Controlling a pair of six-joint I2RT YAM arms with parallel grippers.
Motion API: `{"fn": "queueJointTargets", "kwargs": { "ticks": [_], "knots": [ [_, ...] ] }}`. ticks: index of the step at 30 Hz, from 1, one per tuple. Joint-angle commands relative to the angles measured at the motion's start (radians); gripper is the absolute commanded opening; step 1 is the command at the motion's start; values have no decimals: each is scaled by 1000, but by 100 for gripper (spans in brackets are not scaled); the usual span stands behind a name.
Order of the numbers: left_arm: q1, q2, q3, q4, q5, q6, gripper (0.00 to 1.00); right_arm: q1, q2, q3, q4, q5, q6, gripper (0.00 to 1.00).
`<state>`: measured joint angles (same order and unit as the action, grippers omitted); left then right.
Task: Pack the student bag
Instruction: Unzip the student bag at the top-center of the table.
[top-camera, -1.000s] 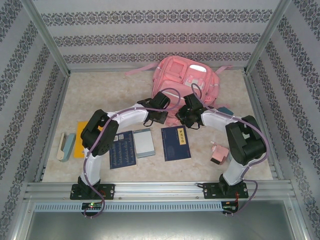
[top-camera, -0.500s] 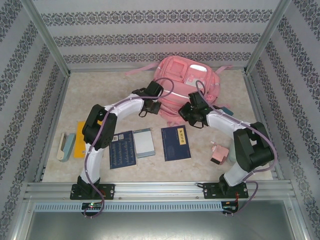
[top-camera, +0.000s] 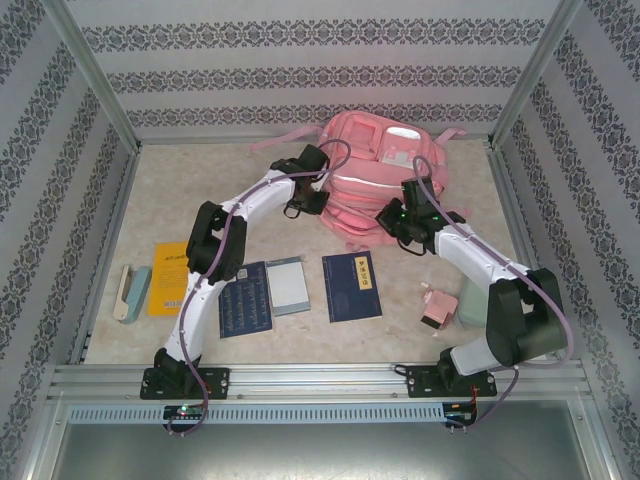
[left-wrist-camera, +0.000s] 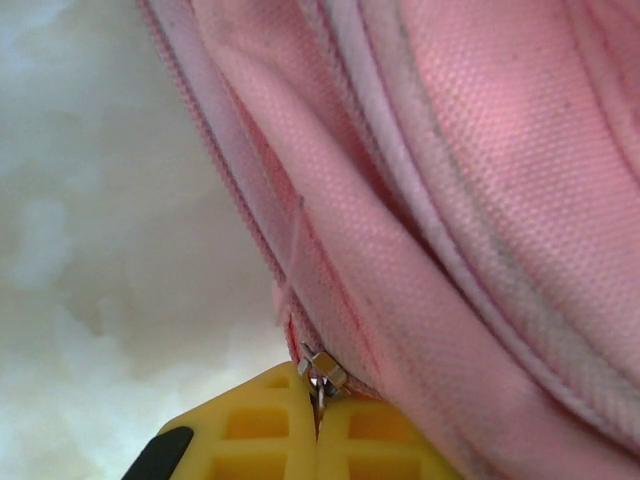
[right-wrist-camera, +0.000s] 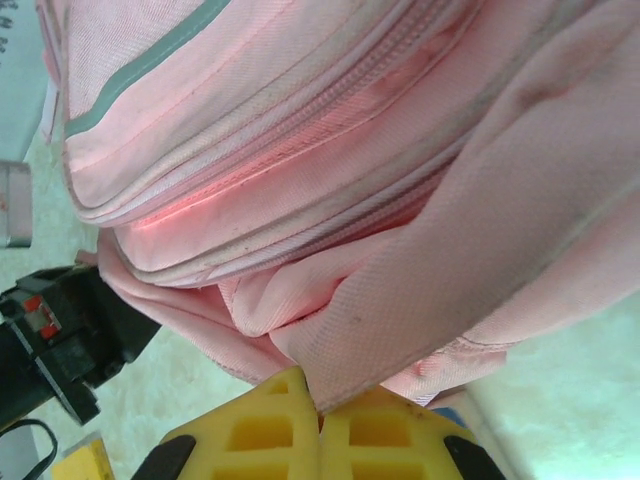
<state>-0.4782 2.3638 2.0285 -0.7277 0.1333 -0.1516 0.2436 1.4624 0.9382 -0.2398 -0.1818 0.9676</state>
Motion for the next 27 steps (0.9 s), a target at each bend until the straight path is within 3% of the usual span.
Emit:
{"fn": "queueJointTargets", "kwargs": {
  "ticks": [1, 9, 11, 13, 15, 19, 27],
  "knots": [
    [59, -91, -101, 119, -74, 14, 0, -86, -45, -9, -156, 101, -93, 0],
    [-32, -294, -346, 191, 74, -6, 0, -212, 35, 136, -210, 97, -234, 0],
    [-70, -311, -362, 182, 76, 1, 0, -225, 44, 157, -212, 51, -225, 26],
    [-94, -312, -364, 173, 79, -2, 0, -216, 32, 146, -184, -10, -191, 42],
    [-104, -311, -368, 175, 96, -13, 0, -187, 11, 115, -158, -47, -130, 55],
    [-119, -308, -374, 170, 118, -19, 0, -72, -38, 29, -85, -58, -5, 64],
    [-125, -335, -410, 160, 111, 1, 0, 118, 49, -67, 214, -88, 300, 70]
  ]
}}
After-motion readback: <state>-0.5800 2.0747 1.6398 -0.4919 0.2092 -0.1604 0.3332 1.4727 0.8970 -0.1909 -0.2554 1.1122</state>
